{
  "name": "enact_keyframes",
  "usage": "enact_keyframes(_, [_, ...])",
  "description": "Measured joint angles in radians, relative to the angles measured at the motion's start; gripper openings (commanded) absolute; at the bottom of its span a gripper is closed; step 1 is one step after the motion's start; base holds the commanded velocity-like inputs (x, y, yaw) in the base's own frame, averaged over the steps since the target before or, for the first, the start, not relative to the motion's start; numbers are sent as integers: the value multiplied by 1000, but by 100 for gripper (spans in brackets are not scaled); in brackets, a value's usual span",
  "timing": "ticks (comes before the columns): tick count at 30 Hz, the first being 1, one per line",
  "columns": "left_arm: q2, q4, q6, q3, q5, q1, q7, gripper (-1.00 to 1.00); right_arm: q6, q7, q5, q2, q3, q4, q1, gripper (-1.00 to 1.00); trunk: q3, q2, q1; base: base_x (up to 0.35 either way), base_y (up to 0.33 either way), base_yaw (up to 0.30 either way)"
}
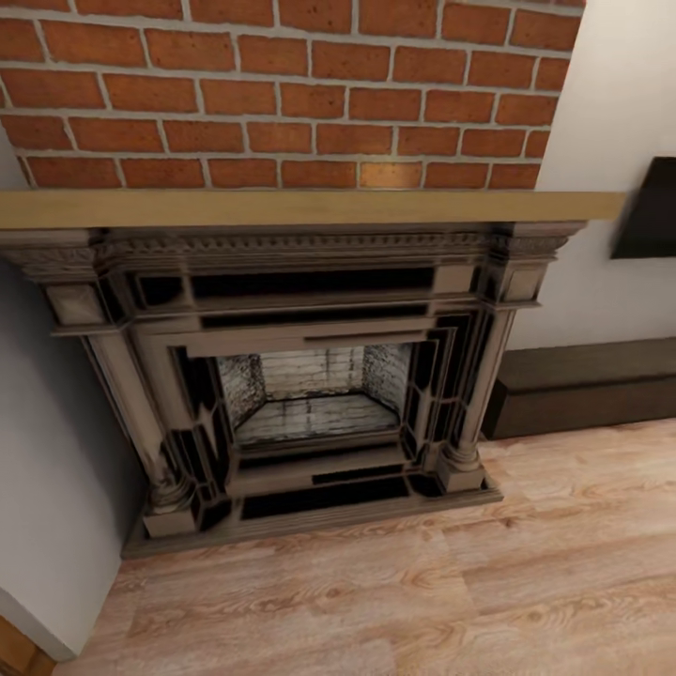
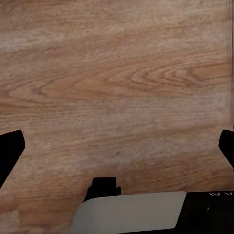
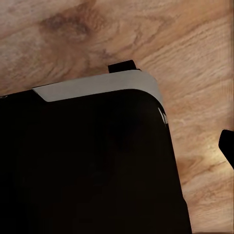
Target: Place each of the two pumpkins and all three candles from the living room inside a cabinet in the living room (use any cabinet), then make sure every cabinet is closed, and position the cauldron so it is next to a table in the living room.
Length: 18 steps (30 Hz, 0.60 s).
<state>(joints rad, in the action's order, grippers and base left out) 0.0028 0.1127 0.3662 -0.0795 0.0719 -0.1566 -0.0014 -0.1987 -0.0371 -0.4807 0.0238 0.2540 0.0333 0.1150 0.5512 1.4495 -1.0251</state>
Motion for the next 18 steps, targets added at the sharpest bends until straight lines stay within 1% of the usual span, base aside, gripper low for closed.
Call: enact_keyframes(18, [0,0,0,0,0,0,0,100,0,0,3,1,0,0,0,100,0,0,0,0,0,-285])
